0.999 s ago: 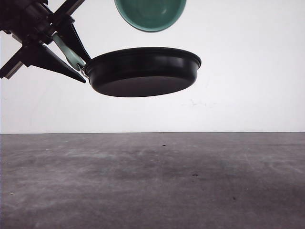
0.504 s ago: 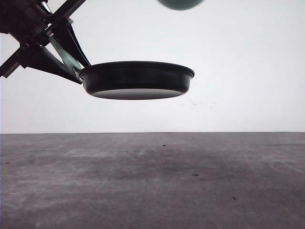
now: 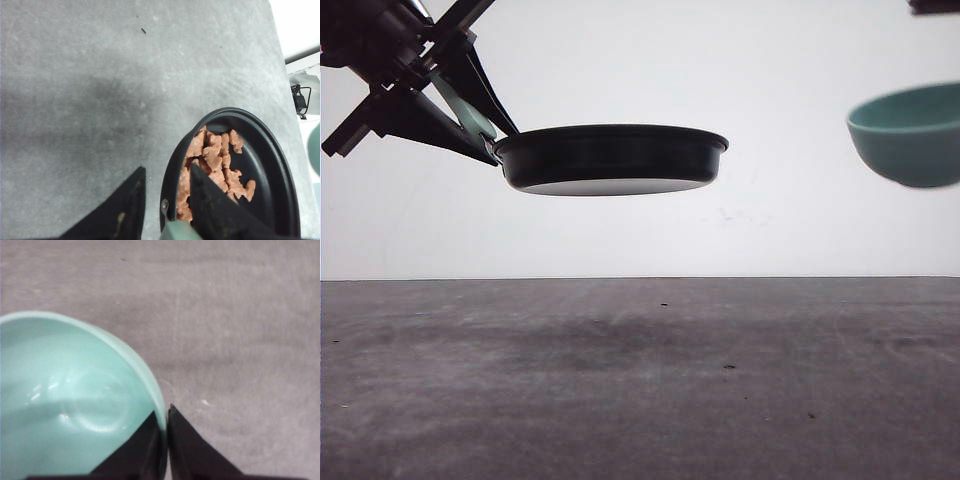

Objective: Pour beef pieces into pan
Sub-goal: 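Carry the empty bowl back and lower it with the right gripper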

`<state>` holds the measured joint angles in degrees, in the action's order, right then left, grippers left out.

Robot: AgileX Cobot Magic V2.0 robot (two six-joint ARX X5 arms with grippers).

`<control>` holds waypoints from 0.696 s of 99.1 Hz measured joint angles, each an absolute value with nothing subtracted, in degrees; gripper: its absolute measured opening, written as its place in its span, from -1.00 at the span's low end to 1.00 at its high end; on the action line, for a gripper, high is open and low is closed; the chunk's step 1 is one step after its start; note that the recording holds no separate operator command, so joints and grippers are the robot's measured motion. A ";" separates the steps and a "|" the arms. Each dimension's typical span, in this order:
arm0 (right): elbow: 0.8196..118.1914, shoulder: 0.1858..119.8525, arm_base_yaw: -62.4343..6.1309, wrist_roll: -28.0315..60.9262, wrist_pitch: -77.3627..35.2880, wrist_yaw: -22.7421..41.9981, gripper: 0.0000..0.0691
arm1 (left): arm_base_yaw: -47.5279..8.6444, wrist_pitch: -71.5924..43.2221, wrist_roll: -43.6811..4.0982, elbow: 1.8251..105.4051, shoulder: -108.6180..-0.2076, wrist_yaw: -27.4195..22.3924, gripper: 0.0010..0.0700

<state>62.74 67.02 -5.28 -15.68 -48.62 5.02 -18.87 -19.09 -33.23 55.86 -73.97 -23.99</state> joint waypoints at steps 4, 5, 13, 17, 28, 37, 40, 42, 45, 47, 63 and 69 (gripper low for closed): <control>61.23 67.51 -3.38 -15.64 -48.56 2.66 -0.97 | -18.87 -19.11 -33.23 55.86 -73.97 -23.99 -0.65; 60.77 67.66 -2.98 -15.64 -48.51 2.07 -0.97 | -18.87 -19.14 -33.23 55.86 -73.97 -23.99 -0.65; 56.16 68.62 -0.27 -15.64 -47.13 -2.31 -0.97 | -18.87 -19.14 -33.23 55.86 -73.97 -23.99 -0.65; 53.54 68.88 0.60 -15.64 -46.06 -3.49 -0.97 | -18.87 -19.16 -33.23 55.86 -73.97 -23.99 -0.65; 47.09 68.95 1.58 -15.62 -43.48 -4.38 -0.97 | -18.87 -19.44 -33.23 55.86 -73.97 -24.38 -0.65; 43.24 68.95 1.67 -15.49 -41.08 -4.38 -0.97 | -18.87 -19.46 -33.23 55.86 -73.97 -24.40 -0.65; 42.33 68.95 1.67 -15.49 -40.38 -4.38 -0.97 | -18.87 -19.46 -33.23 55.86 -73.97 -24.43 -0.65; 41.71 68.95 1.67 -15.49 -39.92 -4.38 -0.97 | -18.87 -19.46 -33.23 55.86 -73.97 -24.43 -0.65; 41.23 68.95 1.67 -15.46 -39.40 -4.38 -0.97 | -18.87 -19.46 -33.23 55.86 -73.97 -24.40 -0.65; 41.06 68.95 1.67 -15.49 -39.03 -4.40 -0.97 | -18.87 -19.46 -33.23 55.86 -73.97 -24.40 -0.65; 41.01 68.95 1.98 -15.49 -34.48 -4.43 -0.97 | -18.87 -19.46 -33.23 55.86 -73.97 -24.43 -0.65; 41.01 68.95 2.24 -15.49 -33.80 -4.38 -0.97 | -18.87 -19.46 -33.23 55.86 -73.97 -24.43 -0.65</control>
<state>41.01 68.95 2.24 -15.49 -33.80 -4.38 -18.87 -19.46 -33.23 55.86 -73.97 -24.43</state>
